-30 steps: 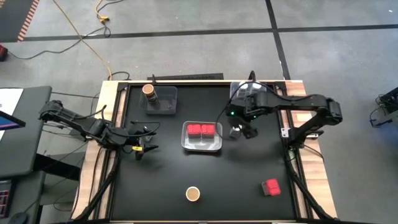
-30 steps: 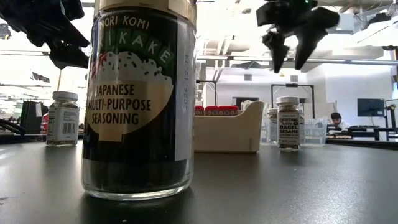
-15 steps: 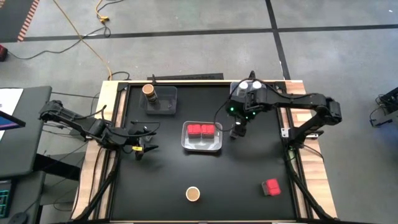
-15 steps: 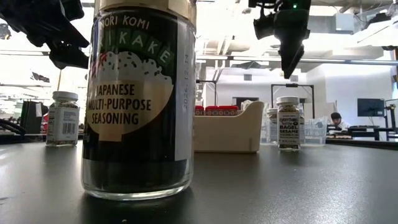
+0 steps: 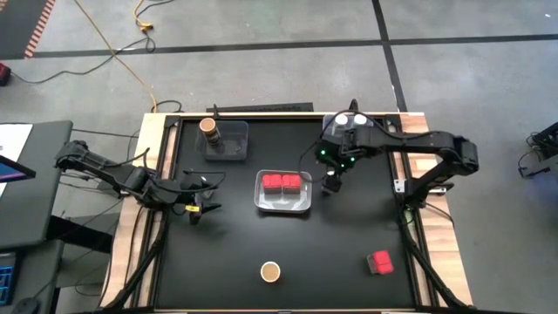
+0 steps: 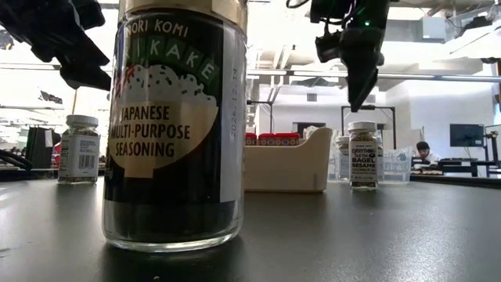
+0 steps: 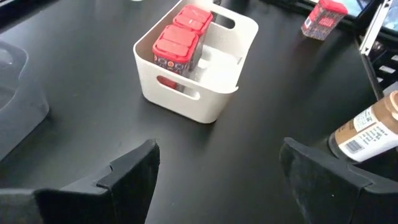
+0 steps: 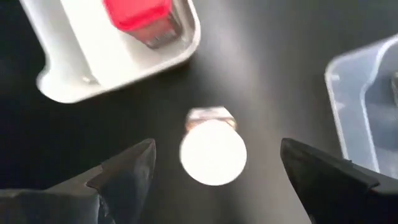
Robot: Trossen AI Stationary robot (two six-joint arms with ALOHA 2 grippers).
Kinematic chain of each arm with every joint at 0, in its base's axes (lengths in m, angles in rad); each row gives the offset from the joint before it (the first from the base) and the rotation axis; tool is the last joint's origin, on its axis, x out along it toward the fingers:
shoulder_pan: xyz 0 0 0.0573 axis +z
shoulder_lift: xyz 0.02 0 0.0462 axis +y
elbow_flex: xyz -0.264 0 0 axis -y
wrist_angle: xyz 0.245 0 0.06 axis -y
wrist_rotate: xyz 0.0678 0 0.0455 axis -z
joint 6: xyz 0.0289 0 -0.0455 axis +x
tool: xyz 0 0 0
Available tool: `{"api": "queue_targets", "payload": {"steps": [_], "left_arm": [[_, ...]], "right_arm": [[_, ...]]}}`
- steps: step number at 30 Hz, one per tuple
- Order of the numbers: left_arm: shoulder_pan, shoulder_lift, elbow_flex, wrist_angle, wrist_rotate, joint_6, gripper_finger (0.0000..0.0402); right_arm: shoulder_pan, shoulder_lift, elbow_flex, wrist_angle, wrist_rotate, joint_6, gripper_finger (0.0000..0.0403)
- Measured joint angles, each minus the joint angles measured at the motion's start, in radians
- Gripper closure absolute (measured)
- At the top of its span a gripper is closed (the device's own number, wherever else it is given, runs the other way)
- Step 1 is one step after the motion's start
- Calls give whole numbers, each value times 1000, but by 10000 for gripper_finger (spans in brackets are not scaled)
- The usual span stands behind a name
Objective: Sort spices by type
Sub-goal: Put the white seasoning bottle into the transparent bin
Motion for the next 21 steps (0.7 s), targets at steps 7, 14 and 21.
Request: {"api": "queue_targets", "payload": {"steps": [7, 14, 21], "left_arm": [[0, 0, 0, -17, 0, 0, 83], [0, 0, 0, -17, 0, 0, 83], [0, 0, 0, -15, 0, -5, 83]], "right_arm": [[3, 95, -1, -8, -16, -23, 25], [-7, 206, 0, -22, -21, -24, 25], [-6, 247, -1, -59, -24, -24, 41]]}}
